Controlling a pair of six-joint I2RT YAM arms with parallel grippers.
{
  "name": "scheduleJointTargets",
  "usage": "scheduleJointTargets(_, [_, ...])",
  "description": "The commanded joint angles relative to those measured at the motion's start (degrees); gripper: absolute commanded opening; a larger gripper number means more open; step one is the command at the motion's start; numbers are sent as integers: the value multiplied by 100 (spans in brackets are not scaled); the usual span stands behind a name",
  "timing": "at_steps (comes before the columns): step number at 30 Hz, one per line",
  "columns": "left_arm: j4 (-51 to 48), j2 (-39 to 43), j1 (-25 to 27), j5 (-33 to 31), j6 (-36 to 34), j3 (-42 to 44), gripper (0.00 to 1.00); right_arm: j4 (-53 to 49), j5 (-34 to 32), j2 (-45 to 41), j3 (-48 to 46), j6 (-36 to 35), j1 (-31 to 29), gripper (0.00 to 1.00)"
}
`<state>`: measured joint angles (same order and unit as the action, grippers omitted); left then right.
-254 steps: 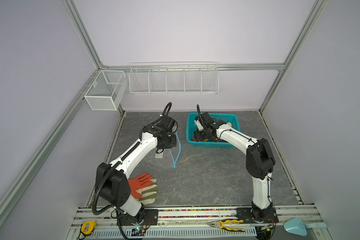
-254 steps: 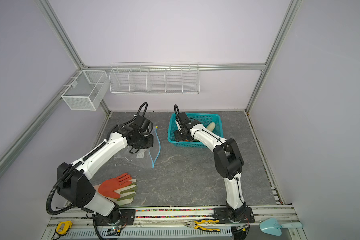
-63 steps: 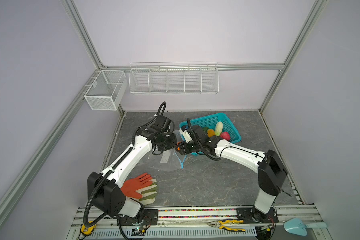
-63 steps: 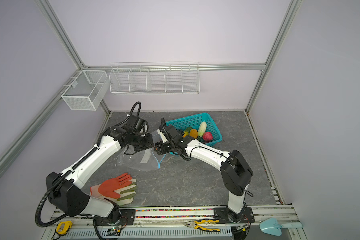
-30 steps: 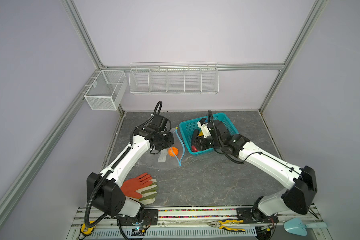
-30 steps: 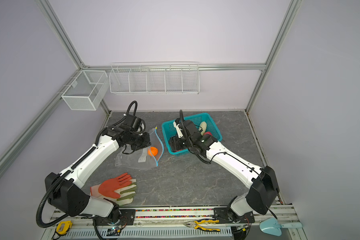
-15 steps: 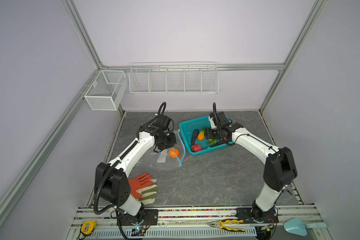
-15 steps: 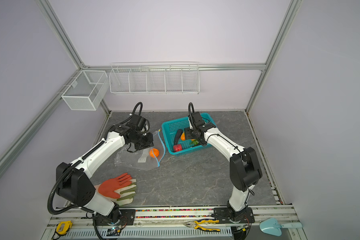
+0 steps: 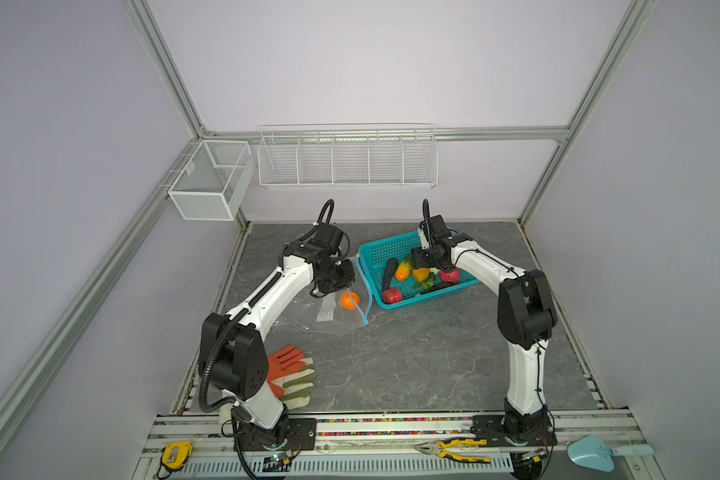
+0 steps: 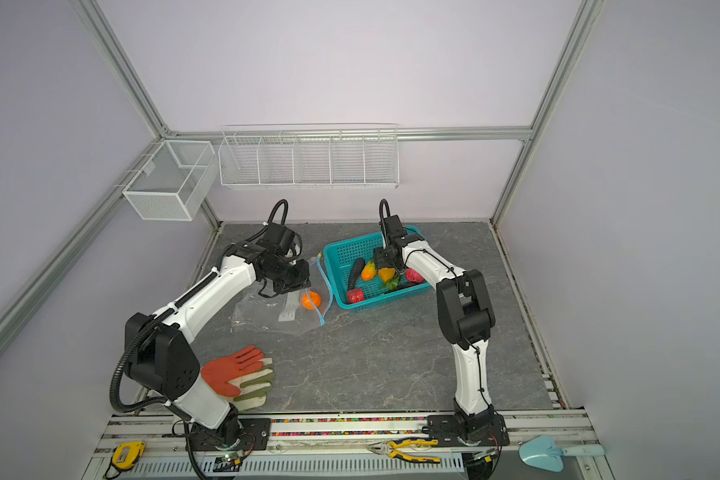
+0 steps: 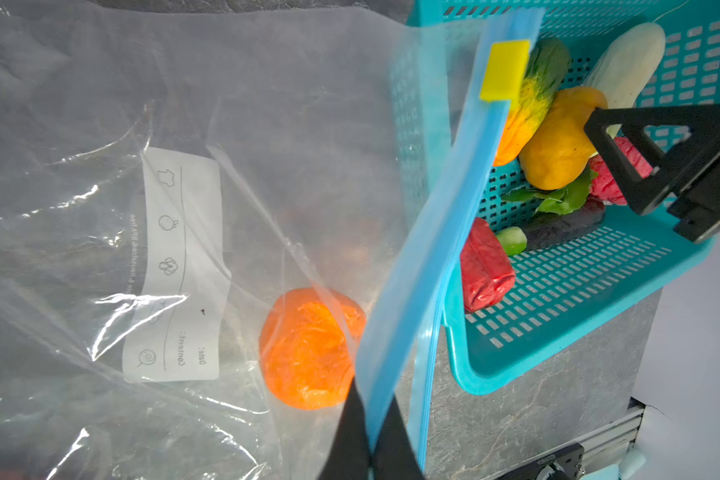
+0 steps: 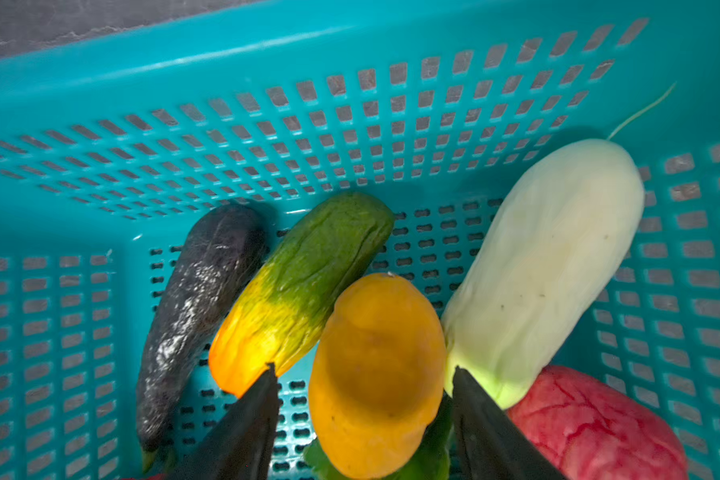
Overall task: Place the food in the zip-top bag and seal the zipper
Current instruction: 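Lower the right gripper onto the yellow mango in the basket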
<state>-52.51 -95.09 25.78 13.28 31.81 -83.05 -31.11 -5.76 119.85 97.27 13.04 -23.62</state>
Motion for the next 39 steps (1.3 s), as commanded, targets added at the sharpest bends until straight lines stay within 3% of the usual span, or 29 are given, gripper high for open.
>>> scheduleJointTargets(1, [-64, -101, -20, 55, -114, -208, 0, -167, 99, 246, 158, -158, 24, 69])
scheduleJointTargets(10, [-84, -194, -29, 32, -131, -241, 0, -143, 334, 568, 195, -121, 24, 73])
scheduleJointTargets(22, [-75, -264, -36, 32, -164, -234, 0, -74, 498, 600, 178, -16, 24, 67])
scheduleJointTargets(39, [-44, -229, -47, 133, -167, -193, 0, 70, 598, -181, -97, 185, 111, 60])
